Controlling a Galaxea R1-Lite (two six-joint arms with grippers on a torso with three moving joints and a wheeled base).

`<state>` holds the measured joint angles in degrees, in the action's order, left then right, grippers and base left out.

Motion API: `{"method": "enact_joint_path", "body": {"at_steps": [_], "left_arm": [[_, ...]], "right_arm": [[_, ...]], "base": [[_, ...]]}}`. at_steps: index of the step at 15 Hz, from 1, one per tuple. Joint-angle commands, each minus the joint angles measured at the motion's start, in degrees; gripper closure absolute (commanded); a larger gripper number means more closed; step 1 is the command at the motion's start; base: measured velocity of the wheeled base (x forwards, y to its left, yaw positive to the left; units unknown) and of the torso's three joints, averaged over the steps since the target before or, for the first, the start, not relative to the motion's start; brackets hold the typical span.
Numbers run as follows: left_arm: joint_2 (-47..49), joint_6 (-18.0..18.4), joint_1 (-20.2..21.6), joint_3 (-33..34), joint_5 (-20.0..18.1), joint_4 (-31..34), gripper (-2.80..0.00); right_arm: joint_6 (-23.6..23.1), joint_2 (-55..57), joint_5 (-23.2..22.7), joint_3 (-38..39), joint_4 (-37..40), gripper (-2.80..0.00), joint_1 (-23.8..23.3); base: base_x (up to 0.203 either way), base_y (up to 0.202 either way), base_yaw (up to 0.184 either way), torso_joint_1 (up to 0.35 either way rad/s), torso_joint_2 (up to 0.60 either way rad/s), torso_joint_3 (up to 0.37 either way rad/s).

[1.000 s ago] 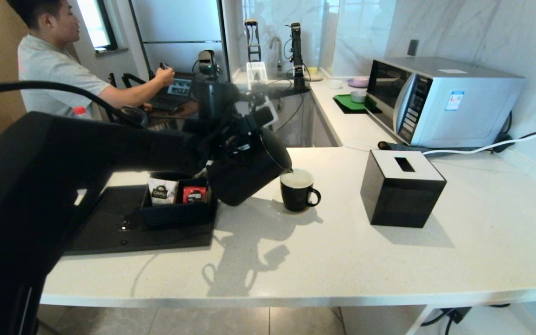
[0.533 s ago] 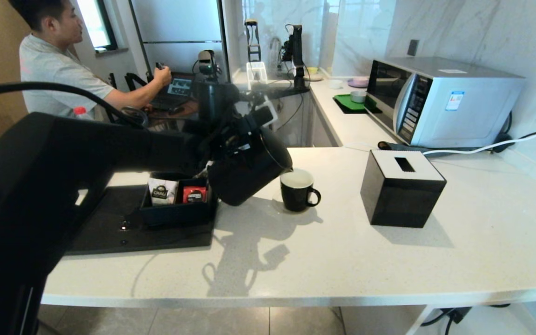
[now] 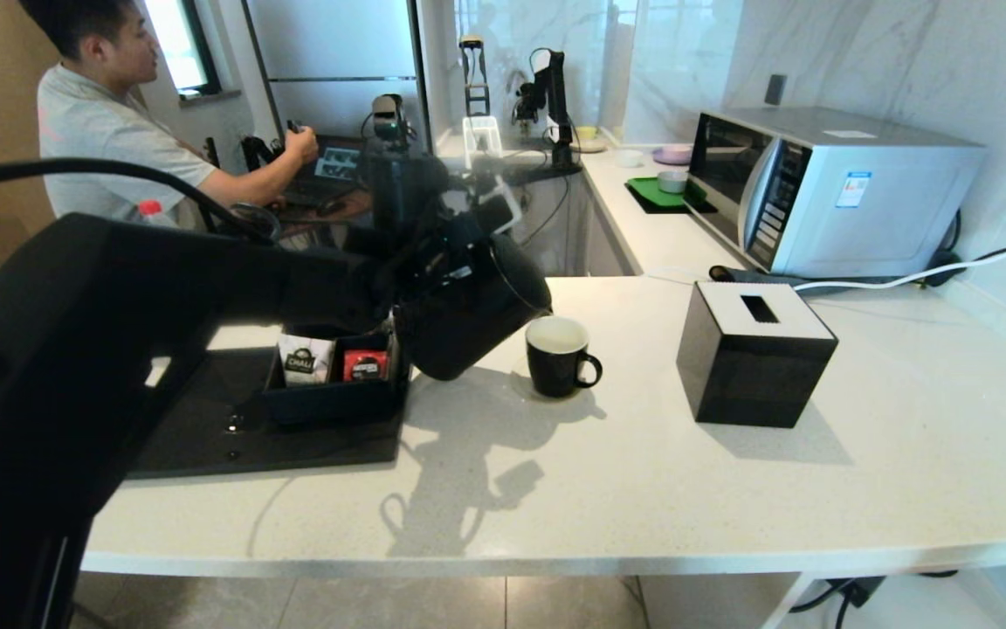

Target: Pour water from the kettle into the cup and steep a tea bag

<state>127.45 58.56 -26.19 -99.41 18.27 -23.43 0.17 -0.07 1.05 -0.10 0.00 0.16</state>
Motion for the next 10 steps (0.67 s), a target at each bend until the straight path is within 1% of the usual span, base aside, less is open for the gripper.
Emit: {"method": "enact_joint_path", "body": {"at_steps": [1,3,6,10], "left_arm": [[0.08,-0.62,-0.01,0.1,0.19,-0.2,0.0],[-0.01,-1.95,-0.01,0.18,0.45,-0.48,0.0],[-0.28,-2.13,-0.01,0.18,0.37,-1.24,0.0],[-1.02,-4.48,-0.01,0.74,1.13,-1.88,0.0]], "right_arm": [[0.0,0.07,0.01,0.01,0.0,0.0,0.02],[0.0,0.07,0.01,0.01,0.0,0.0,0.02],[0.0,0.07,0.01,0.01,0.0,0.0,0.02],[0.0,0.07,0.01,0.01,0.0,0.0,0.02]], "base": [[0.0,0.0,0.0,0.0,0.0,0.0],[0.0,0.0,0.0,0.0,0.0,0.0],[0.0,0.0,0.0,0.0,0.0,0.0],[0.0,0.0,0.0,0.0,0.0,0.0]]}}
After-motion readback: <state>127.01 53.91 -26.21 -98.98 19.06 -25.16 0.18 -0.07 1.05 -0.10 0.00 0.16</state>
